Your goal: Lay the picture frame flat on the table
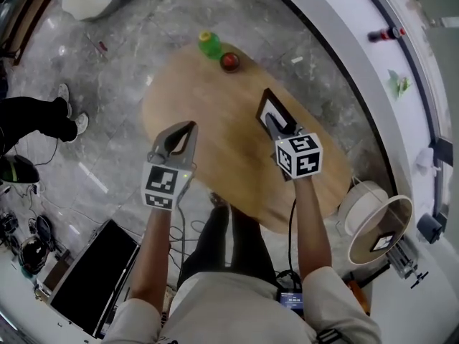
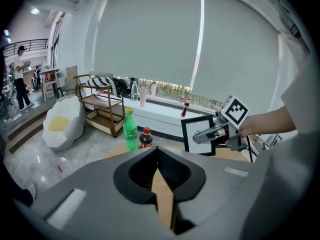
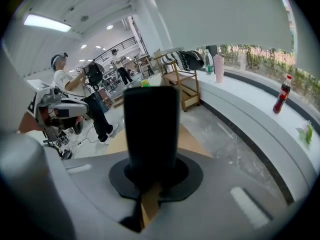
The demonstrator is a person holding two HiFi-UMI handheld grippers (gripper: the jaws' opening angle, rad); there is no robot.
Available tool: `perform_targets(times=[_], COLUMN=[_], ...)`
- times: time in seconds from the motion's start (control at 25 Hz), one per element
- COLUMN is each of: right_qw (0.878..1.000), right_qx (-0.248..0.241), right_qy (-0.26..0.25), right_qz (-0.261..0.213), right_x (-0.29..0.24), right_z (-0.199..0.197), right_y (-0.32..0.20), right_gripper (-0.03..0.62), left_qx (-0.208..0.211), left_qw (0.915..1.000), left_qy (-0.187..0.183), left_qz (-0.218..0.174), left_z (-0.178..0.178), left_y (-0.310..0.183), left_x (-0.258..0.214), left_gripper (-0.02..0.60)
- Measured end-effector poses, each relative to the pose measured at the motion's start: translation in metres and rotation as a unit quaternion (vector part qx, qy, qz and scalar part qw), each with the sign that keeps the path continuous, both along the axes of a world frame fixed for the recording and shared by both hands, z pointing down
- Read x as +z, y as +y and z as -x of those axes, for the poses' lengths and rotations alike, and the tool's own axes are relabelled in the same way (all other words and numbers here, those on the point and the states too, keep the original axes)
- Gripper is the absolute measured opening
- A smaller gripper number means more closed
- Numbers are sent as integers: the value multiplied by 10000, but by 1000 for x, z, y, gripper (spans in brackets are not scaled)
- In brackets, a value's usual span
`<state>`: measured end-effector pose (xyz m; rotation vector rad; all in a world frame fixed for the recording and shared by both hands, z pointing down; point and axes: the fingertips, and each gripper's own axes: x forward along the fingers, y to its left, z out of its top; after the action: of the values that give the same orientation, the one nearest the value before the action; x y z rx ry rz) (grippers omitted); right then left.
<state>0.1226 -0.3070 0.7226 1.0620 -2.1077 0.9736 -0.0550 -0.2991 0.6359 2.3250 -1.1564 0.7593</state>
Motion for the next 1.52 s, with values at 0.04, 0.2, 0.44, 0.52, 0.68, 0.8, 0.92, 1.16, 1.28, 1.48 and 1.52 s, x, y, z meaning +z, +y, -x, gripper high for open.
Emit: perform_targets(times=[0.04, 0.2, 0.44, 0.52, 0.68, 0.8, 0.92, 1.16, 1.28, 1.48, 1.52], right_qw=[9999, 9991, 9966, 9951, 9904, 9870, 9803, 9715, 9682, 9659, 9650], right_qx=[45, 94, 252, 372, 562, 656, 754, 803, 796, 752, 786], right_qy=[-48, -95, -251, -330, -471, -629, -874, -1123, -1064, -949, -965], right_qz=[104, 409, 747, 852, 1168, 1327, 1604, 1926, 2122, 2288, 2306], right_x=[10, 46, 84, 93, 109, 116, 129, 140, 148, 160, 161], right_z=[1, 4, 7, 7, 9, 12, 16, 22, 22, 21, 21], right_y=[0, 1, -2, -5, -7, -6, -1, 3, 6, 10, 10], right_gripper=[15, 15, 15, 15, 15, 15, 15, 25, 48, 87, 87], left_qx=[10, 59, 52, 57, 59, 58, 60, 153, 186, 400, 431], left_qw=[10000, 9998, 9993, 9990, 9987, 9985, 9983, 9980, 9978, 9973, 9972], left_qy=[-17, -42, 5, 24, 12, -9, -26, -37, 10, -147, -164], left_qz=[34, 183, 379, 441, 511, 548, 578, 604, 635, 591, 585], left_z=[1, 4, 4, 3, 4, 8, 10, 4, -1, -6, -6], left_y=[1, 9, 17, 19, 23, 25, 27, 29, 30, 33, 34], left_x=[4, 23, 46, 52, 59, 61, 64, 67, 69, 71, 71], left_gripper=[11, 11, 11, 11, 9, 9, 11, 11, 11, 11, 11])
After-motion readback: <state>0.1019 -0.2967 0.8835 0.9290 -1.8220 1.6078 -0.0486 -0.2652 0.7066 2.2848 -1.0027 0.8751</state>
